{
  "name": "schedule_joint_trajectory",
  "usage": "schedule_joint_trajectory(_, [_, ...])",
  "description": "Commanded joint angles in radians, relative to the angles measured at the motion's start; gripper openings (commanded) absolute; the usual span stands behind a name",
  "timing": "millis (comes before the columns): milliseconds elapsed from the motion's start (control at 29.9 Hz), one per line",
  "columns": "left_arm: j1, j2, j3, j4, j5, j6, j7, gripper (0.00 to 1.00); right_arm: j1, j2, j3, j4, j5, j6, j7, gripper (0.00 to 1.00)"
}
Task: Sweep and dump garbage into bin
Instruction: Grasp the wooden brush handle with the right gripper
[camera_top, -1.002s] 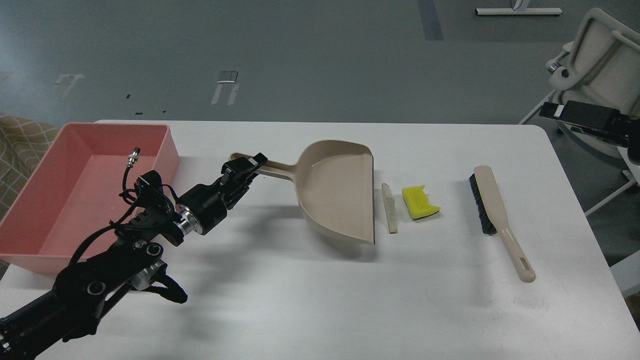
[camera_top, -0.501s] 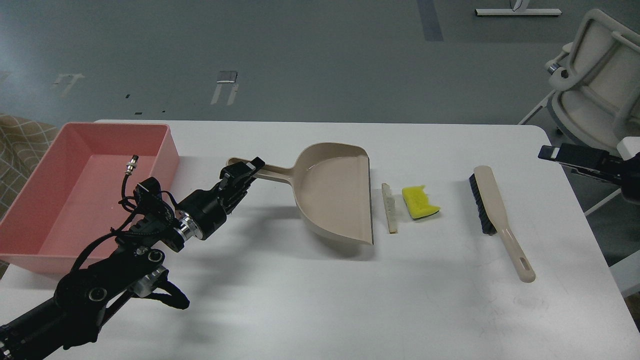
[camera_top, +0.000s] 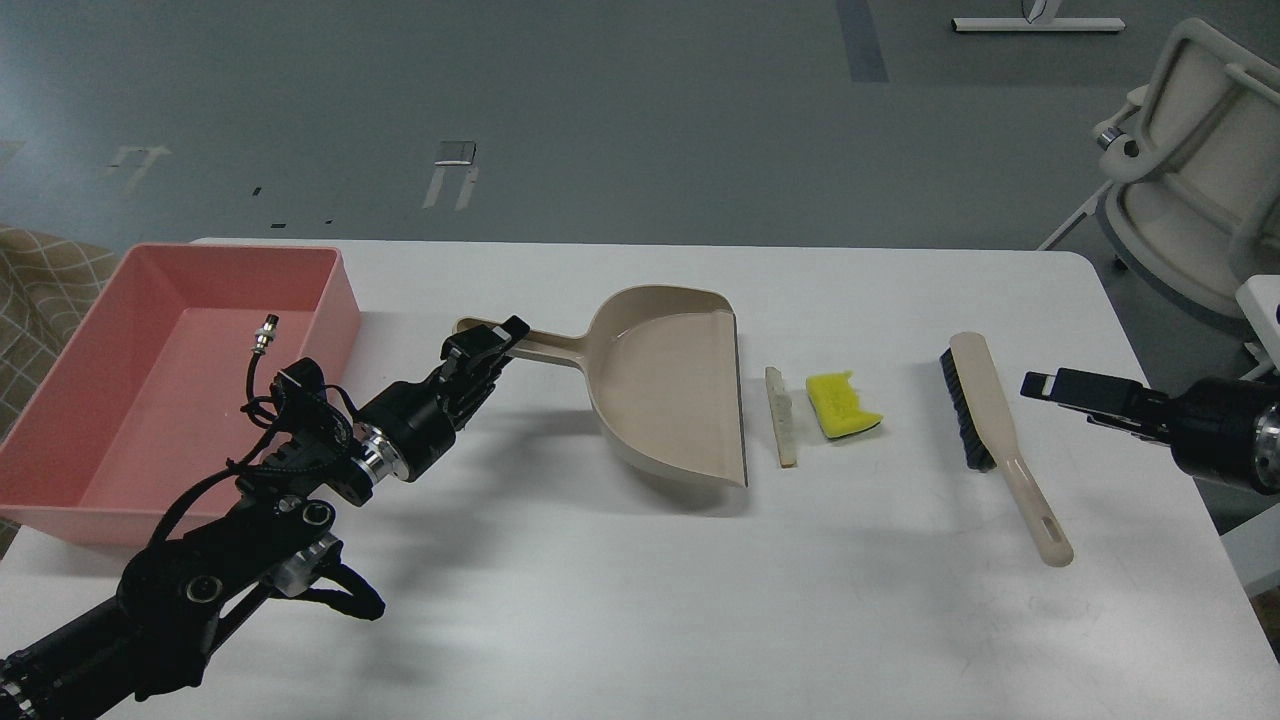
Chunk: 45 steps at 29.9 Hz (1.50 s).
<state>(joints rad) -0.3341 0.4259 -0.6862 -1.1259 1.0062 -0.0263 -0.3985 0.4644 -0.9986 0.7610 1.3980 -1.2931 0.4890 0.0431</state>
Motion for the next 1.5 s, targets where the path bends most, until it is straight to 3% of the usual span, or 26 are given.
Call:
schedule_joint_trajectory(0, [0.003, -0.015, 0.0, 0.0, 0.0, 0.011, 0.003, 0.13, 0.002, 0.003, 0.001, -0.013, -0.003, 0.0, -0.025, 0.98])
schedule_joint_trajectory(167, [0.003, -0.016, -0.003, 0.0, -0.001, 0.016, 0.001, 0.14, 0.0, 0.028, 0.001, 0.021, 0.008, 0.0, -0.095, 0.94])
schedule_joint_trajectory(301, [0.003, -0.019, -0.003, 0.0, 0.0, 0.017, 0.001, 0.14, -0.001, 0.092, 0.001, 0.027, 0.008, 0.0, -0.178, 0.9])
schedule_joint_trajectory(635, [0.003, -0.018, 0.0, 0.0, -0.001, 0.017, -0.005, 0.14, -0.033, 0.117, -0.002, 0.019, 0.005, 0.0, -0.22, 0.9])
schedule_joint_trajectory(702, [0.003, -0.018, -0.003, 0.006, -0.004, 0.017, -0.005, 0.15, -0.038, 0.121, -0.005, 0.012, 0.006, 0.0, -0.261, 0.91])
schedule_joint_trajectory(735, [0.003, -0.018, -0.003, 0.017, -0.004, 0.017, -0.006, 0.15, -0.044, 0.136, -0.006, 0.013, 0.006, 0.0, -0.31, 0.91])
schedule_joint_trajectory(802, [0.003, -0.016, -0.004, 0.026, -0.008, 0.017, -0.007, 0.15, -0.049, 0.169, -0.008, 0.013, 0.006, 0.0, -0.362, 0.91])
schedule_joint_trajectory(1136, [0.004, -0.018, -0.003, 0.026, -0.008, 0.016, -0.008, 0.15, -0.049, 0.195, 0.001, 0.013, 0.008, 0.0, -0.373, 0.91])
schedule_joint_trajectory(1269, [0.006, -0.018, 0.0, 0.026, -0.008, 0.016, -0.028, 0.14, -0.049, 0.204, 0.0, 0.013, 0.006, 0.0, -0.374, 0.89])
schedule_joint_trajectory(1403, [0.006, -0.018, 0.0, 0.028, -0.006, 0.017, -0.033, 0.09, -0.049, 0.207, -0.002, 0.018, 0.006, 0.0, -0.378, 0.67])
schedule_joint_trajectory(1470, [0.006, -0.016, 0.0, 0.028, -0.006, 0.017, -0.033, 0.09, -0.047, 0.209, -0.002, 0.016, 0.006, 0.0, -0.378, 0.66])
